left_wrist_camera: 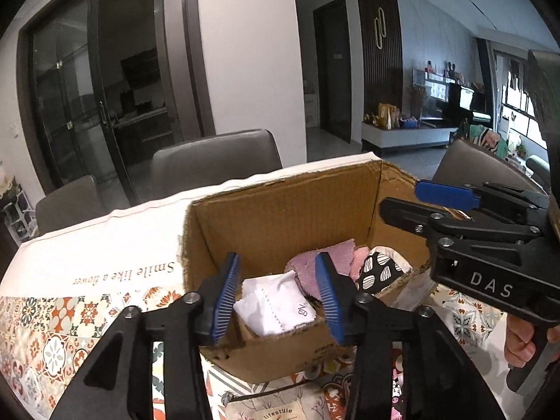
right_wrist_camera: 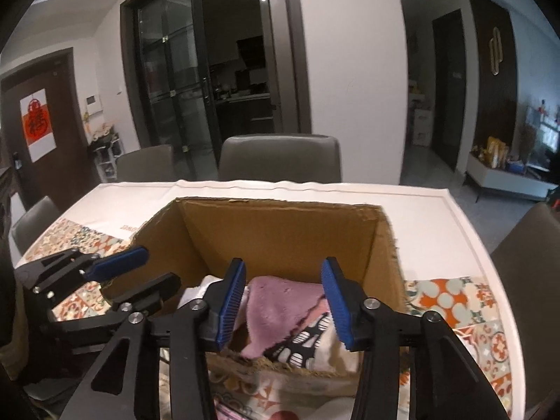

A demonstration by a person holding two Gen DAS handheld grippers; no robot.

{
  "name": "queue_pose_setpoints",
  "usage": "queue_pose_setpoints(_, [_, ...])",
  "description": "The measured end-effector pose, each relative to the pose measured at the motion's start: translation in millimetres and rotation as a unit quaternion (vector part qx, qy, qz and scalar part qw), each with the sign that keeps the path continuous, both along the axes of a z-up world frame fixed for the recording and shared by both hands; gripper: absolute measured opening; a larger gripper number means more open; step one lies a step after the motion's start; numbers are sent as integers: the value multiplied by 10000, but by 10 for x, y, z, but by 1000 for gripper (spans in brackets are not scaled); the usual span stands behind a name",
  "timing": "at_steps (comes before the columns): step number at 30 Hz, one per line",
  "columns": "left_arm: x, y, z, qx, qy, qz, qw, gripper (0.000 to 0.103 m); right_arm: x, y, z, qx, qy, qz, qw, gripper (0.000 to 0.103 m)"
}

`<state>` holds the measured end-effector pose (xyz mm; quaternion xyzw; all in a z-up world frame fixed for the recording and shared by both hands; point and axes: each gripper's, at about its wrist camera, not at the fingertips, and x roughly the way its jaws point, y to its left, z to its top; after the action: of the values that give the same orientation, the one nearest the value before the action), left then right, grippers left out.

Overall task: Organize soft objects
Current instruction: 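Open both grippers to drop the white cloth and mauve towel into the box, then move both tools back toward the remaining items on the table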

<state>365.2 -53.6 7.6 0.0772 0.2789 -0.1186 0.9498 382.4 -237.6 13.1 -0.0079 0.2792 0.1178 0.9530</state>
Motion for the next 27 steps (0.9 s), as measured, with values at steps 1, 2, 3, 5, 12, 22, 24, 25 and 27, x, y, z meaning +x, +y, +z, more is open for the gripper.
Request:
queue_pose_setpoints(1, [-35, 18, 12, -20, -51, 40, 10000, 50, -23, -6, 14, -23, -37, -52, 10000, 48])
queue_pose_setpoints(2, [-71, 34, 29, -46, -94, 57, 9999, 51, -61, -16, 30, -44, -80, -133, 9999, 48])
queue_pose_setpoints(3, [-121, 50, 49, -74, -139, 71, 9999, 52, -112, -27, 53, -44, -134, -236, 9996, 48])
queue_pose_setpoints(5, [-207, 85, 78, -112, -235, 143, 9996, 54, -223, -24, 114, -40, -252, -423, 9988, 48])
queue_pose_setpoints(12, [-572, 172, 183, -216, -576, 230, 9978, 58, -594, -32, 286, -73, -627, -817, 9947, 57])
queue_pose_setpoints(22, [-1011, 130, 144, -203, -719, 214, 9970, 61, -1068, -149, 265, 18, -657, -1054, 9923, 62])
queue_pose_setpoints(24, [-1068, 107, 112, -206, -670, 171, 9974, 61, -1152, -169, 225, 8, -612, -1073, 9923, 62])
queue_pose_setpoints(25, [-1110, 89, 87, -211, -650, 157, 9975, 61, -1190, -180, 202, 3, -574, -1080, 9925, 63])
queue_pose_setpoints(27, [-1161, 52, 39, -234, -563, 113, 9981, 61, -1264, -220, 148, 28, -500, -1107, 9926, 63])
